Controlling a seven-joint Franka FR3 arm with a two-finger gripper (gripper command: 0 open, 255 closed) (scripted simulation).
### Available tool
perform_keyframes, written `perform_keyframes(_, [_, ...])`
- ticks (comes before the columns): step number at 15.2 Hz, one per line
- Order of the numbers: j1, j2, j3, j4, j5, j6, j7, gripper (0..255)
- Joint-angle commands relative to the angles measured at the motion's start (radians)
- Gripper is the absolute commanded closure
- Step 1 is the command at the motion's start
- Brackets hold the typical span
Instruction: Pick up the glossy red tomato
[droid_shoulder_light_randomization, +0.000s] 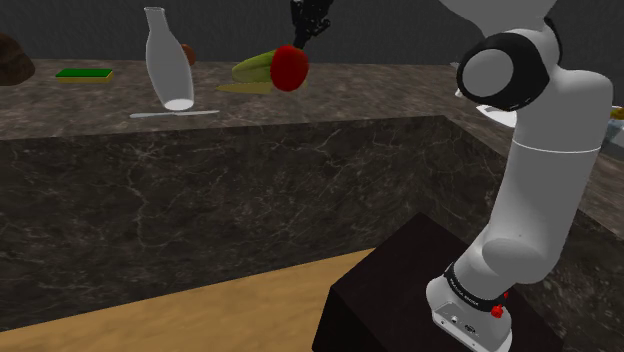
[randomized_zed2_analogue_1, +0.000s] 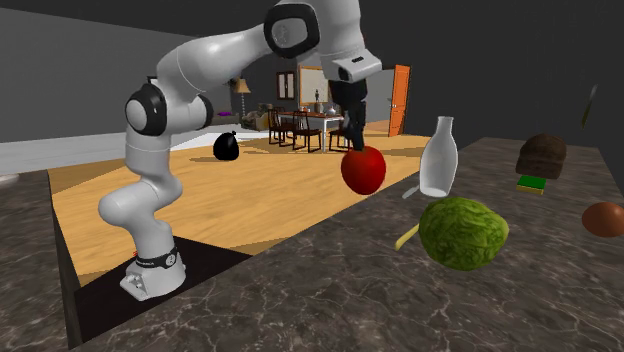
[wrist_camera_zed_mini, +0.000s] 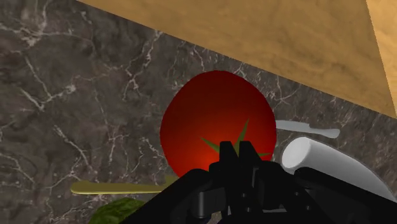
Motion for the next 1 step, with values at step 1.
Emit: perform_keyframes(1, [-0.003,0.011,0.000,0.024,0.001,-0.013,0.003,255])
